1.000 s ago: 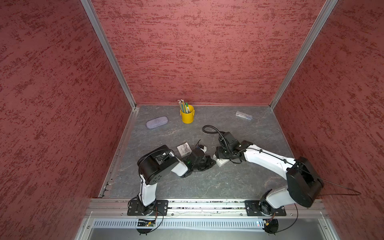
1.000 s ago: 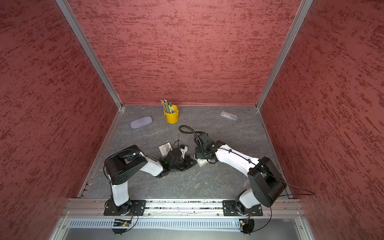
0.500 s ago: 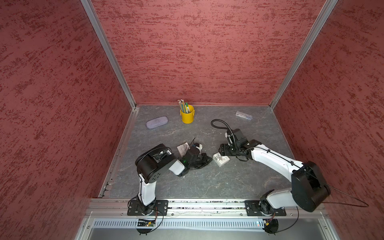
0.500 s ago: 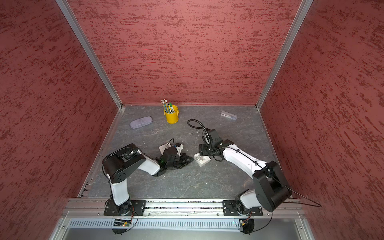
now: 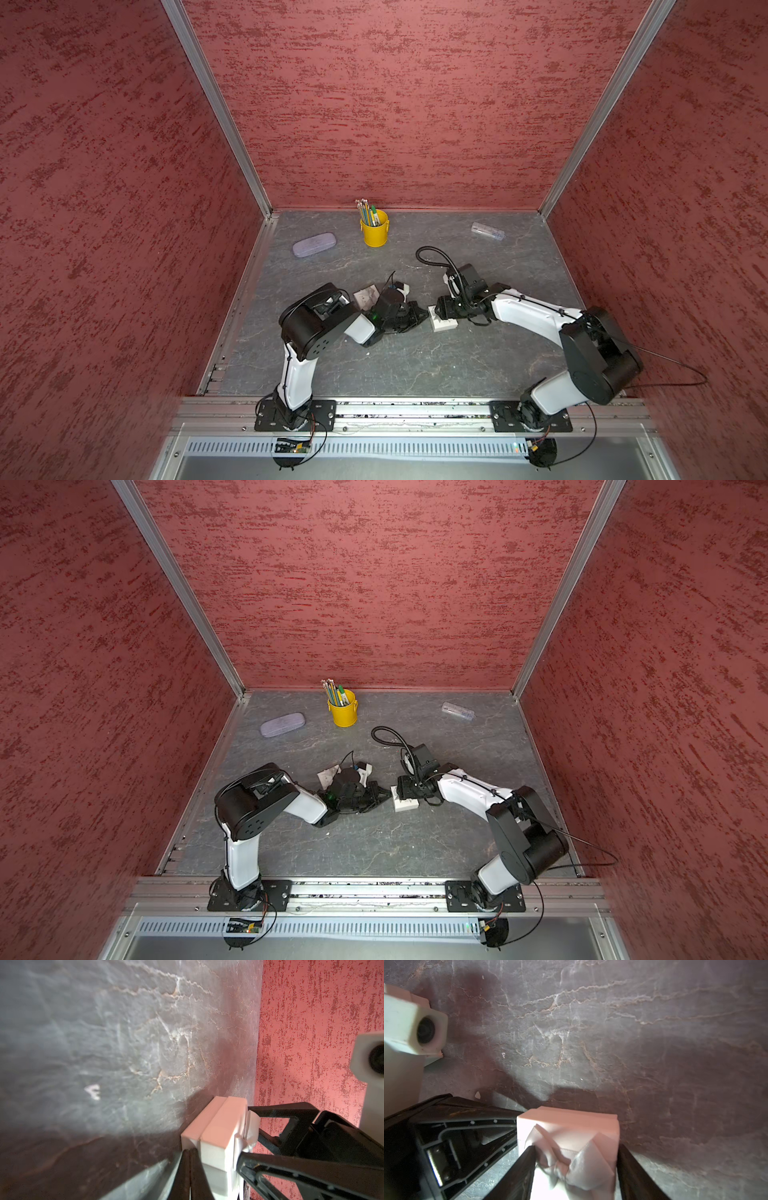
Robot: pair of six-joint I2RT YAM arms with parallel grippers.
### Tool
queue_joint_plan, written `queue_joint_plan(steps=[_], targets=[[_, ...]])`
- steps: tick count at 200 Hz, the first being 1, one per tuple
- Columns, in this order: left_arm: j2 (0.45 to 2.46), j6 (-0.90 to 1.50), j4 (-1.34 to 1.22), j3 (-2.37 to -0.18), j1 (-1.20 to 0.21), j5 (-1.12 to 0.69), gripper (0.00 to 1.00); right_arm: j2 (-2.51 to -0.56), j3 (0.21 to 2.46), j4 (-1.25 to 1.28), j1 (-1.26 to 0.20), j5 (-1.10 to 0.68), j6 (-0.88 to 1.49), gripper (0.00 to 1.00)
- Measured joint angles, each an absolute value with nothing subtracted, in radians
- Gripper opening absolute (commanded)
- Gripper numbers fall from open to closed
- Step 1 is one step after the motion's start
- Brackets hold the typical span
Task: Take the necklace out of the lift-off lid jewelry box
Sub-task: Close the lid on the jewelry box, then move the jewelry box to the center of the board.
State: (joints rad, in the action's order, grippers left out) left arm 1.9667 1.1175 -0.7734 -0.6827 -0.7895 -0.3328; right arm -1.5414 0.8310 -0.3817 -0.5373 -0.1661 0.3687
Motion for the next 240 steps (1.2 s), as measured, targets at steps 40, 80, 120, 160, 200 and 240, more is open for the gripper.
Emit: queue_joint_plan(steps=[40,80,120,160,200,240], targets=[[1.963,1.113,-0.771,-0.678,-0.780,-0.339,0.10,-1.539,0.831,-0.381,-0.548,-0.137,0.385,0.69],[1.867,1.084,-0.691,-0.634,-0.771,-0.335,0.28,-1.489,0.831,-0.401,-0.553,-0.099,0.430,0.73],[1.763,1.065,-0.622,-0.635,-0.790,-0.328,0.35,-1.389,0.798,-0.412,-0.533,-0.097,0.468,0.65],[1.779,1.065,-0.570,-0.677,-0.841,-0.327,0.35,-1.357,0.703,-0.408,-0.527,-0.117,0.503,0.50],[1.862,1.063,-0.544,-0.757,-0.863,-0.322,0.24,-1.362,0.669,-0.364,-0.515,-0.141,0.524,0.36],[1.988,1.032,-0.464,-0.951,-0.839,-0.324,0.23,-1.416,0.704,-0.328,-0.409,-0.124,0.490,0.35]])
